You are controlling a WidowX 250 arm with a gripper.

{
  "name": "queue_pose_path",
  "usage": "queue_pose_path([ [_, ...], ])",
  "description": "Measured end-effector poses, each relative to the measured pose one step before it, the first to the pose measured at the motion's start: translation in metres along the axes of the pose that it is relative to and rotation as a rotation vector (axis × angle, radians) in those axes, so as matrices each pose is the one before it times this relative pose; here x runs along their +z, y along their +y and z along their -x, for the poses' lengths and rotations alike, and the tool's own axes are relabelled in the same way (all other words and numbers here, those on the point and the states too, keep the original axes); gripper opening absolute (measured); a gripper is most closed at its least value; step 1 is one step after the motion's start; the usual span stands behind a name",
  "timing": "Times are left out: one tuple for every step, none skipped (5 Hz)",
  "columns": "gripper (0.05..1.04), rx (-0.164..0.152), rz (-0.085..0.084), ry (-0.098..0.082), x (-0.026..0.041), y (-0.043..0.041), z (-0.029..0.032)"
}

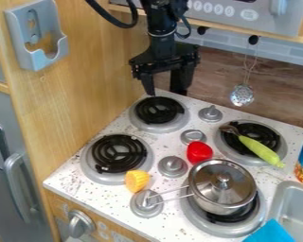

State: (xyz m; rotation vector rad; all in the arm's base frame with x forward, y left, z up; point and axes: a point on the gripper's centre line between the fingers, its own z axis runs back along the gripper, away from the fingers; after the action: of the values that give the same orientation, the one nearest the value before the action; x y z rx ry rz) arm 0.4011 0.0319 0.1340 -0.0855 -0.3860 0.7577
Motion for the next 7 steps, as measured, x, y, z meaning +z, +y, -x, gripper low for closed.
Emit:
queue_pose_path([
  [1.005, -0.0056, -0.0213, 0.028, -0.01101, 0.00236, 0.00635],
  [1.005, -0.1175, -0.0253, 0.0568, -0.00572, -0.003, 0.01592],
  [1.005, -0.1548, -0.0021, 0.0361, -0.00396, -0.01564, 0.02226],
  [1.005, -0.0976, -0.0472, 0.0074, -0.00674, -0.00924, 0.0175],
  [1.005, -0.1378, -0.0369, -0.0177, 0.00225, -0.03479, 0.02421],
  [1.005, -0.0846, 0.0112, -0.0081, 0.00472, -0.02755, 0.01423],
  [1.005, -0.0466, 0.0007, 0.0208, -0.00503, -0.02361, 0.01046],
])
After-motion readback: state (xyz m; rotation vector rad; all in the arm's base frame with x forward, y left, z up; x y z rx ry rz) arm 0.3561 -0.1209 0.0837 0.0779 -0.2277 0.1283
